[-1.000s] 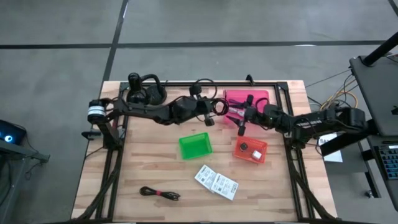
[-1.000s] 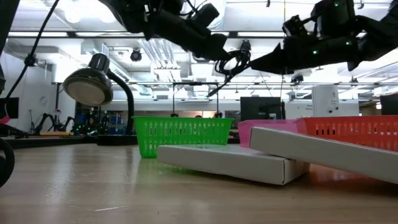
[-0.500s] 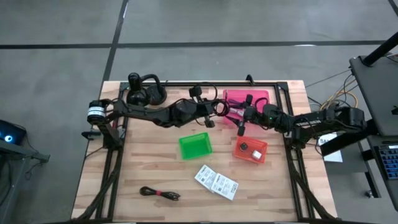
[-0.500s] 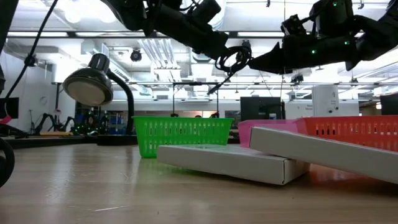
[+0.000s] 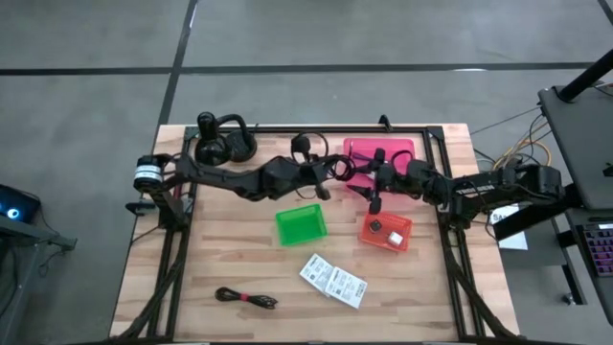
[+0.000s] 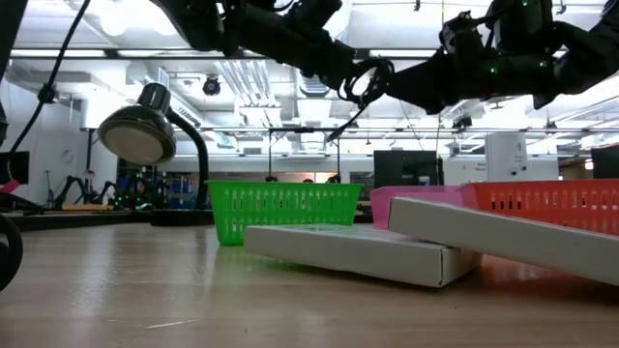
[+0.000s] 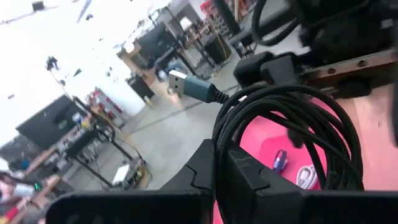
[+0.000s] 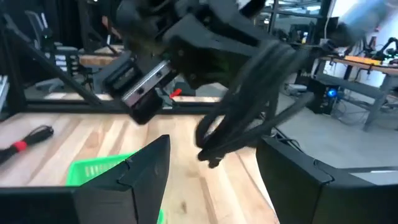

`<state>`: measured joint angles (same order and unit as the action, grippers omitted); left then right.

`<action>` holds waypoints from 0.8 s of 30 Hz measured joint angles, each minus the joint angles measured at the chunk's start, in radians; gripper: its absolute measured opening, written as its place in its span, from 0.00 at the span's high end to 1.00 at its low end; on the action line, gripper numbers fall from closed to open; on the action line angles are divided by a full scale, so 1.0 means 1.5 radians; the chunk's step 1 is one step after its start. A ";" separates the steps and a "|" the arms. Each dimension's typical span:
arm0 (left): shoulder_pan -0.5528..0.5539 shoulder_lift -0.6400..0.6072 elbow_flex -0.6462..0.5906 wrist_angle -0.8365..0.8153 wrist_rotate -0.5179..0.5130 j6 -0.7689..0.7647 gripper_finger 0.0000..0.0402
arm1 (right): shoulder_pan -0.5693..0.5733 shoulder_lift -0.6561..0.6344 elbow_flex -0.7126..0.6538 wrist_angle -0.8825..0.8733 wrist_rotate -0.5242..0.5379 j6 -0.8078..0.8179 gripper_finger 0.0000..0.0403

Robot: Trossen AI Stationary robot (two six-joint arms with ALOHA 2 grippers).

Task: Pick and place items into bin
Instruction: Put the top black charger cable into the pink bin

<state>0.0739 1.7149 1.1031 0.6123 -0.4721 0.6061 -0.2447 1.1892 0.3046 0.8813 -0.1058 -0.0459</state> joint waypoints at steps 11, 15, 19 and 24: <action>-0.003 0.000 -0.059 0.095 0.013 0.036 1.00 | 0.000 0.000 0.000 0.010 0.003 0.015 0.49; -0.004 0.000 -0.061 0.093 0.059 0.036 1.00 | 0.001 0.000 -0.001 -0.007 0.000 0.018 0.52; -0.004 0.000 -0.057 0.094 0.066 0.029 1.00 | 0.000 0.000 -0.001 -0.018 0.000 0.019 0.53; -0.004 0.000 -0.058 0.094 0.068 0.020 1.00 | 0.001 0.000 -0.001 -0.007 0.000 0.013 0.56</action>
<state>0.0673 1.7149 1.0157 0.7533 -0.3696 0.6358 -0.2440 1.1892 0.3027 0.8714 -0.1058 -0.0263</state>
